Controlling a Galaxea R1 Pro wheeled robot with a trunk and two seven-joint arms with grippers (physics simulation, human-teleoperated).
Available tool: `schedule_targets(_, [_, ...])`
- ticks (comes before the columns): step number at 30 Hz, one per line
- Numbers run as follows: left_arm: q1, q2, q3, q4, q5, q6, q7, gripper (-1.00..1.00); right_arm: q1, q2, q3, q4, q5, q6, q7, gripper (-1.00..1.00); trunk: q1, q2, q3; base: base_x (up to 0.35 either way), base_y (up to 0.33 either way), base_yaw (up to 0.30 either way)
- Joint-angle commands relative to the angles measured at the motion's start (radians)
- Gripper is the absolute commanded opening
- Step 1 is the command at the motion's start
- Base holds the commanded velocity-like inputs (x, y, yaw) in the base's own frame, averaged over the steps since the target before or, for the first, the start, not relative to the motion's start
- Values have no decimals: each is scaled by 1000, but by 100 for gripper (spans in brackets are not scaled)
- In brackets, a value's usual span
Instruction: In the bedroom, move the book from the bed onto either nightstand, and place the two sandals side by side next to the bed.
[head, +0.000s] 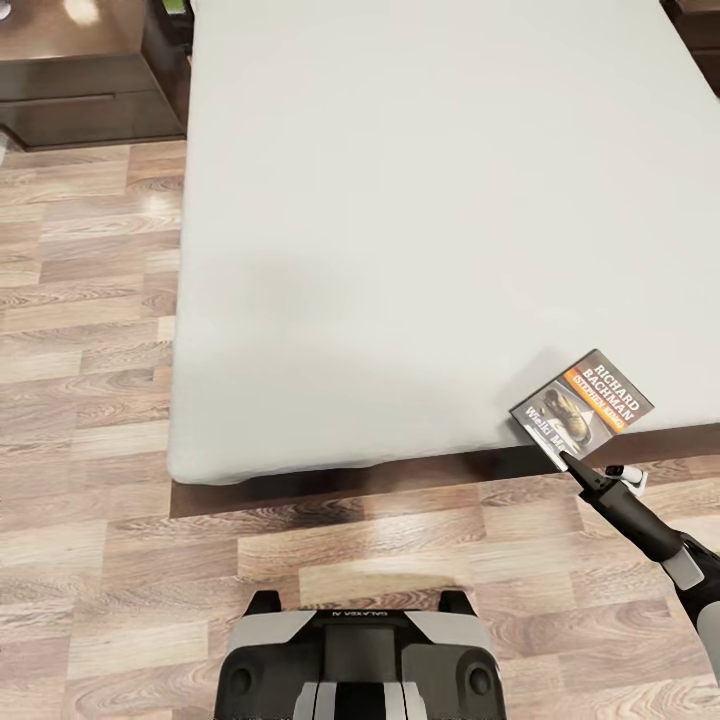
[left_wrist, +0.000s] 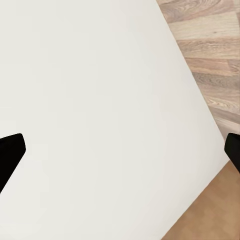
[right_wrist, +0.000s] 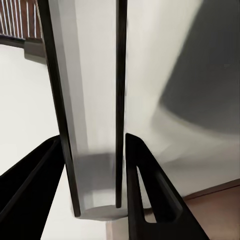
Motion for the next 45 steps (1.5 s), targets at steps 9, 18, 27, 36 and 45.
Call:
schedule_targets(9, [0, 0, -1, 1, 8, -8, -2, 100, 1, -2, -6, -5, -1, 10, 3, -100, -35, 63, 28, 0, 0, 0])
schedule_targets(18, [0, 0, -1, 1, 7, -8, -3, 100, 2, -10, -11, -9, -2, 12, 3, -100, -69, 126, 56, 0, 0, 0])
schedule_targets(27, [0, 0, -1, 1, 8, -8, -3, 100, 2, -10, -12, -9, -3, 12, 3, -100, -104, 189, 84, 0, 0, 0])
schedule_targets(36, [-1, 0, -1, 1, 8, -8, -3, 100, 2, -9, -11, -11, -3, 11, 3, -100, -138, 252, 113, 0, 0, 0])
schedule_targets(45, [0, 0, -1, 1, 8, -8, -3, 100, 2, -8, -10, -11, -3, 11, 3, -100, -173, 315, 141, 0, 0, 0])
